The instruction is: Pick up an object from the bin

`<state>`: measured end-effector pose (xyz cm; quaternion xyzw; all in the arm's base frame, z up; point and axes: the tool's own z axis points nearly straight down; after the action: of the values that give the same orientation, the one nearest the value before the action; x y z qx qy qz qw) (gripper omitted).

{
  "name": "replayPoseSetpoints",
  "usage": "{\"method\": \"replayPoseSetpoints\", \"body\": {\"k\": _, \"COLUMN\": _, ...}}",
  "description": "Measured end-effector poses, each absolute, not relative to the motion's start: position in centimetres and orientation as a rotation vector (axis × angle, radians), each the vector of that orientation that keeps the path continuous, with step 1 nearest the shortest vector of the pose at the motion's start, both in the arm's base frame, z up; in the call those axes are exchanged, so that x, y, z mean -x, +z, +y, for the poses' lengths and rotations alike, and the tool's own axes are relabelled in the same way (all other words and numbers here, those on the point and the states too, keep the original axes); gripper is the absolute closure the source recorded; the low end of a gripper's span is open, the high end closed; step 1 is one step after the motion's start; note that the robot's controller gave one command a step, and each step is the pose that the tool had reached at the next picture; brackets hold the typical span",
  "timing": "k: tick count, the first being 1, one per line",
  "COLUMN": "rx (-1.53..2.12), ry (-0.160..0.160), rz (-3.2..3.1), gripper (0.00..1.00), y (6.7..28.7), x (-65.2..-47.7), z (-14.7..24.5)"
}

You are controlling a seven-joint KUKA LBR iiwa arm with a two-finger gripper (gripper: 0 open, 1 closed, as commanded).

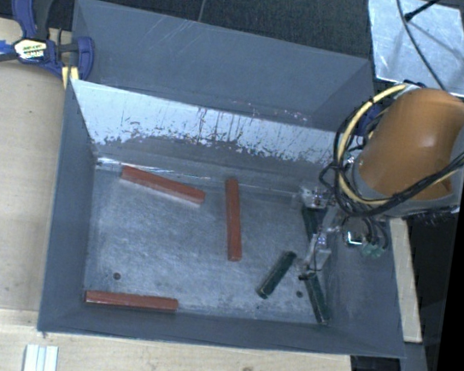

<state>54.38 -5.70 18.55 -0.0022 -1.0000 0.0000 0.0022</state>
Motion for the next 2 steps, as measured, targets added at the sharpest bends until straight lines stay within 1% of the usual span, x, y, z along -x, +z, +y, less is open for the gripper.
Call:
{"method": "replayPoseSetpoints", "body": {"k": 1, "rx": -0.487, "ry": -0.001, "rz": -3.1, "gripper": 0.0, "y": 6.7, "x": -52.6, "z": -7.4}}
{"method": "replayPoseSetpoints", "body": {"k": 2, "rx": -0.473, "ry": 0.003, "rz": -3.106, "gripper": 0.0, "y": 10.2, "x": -48.5, "z": -10.6}}
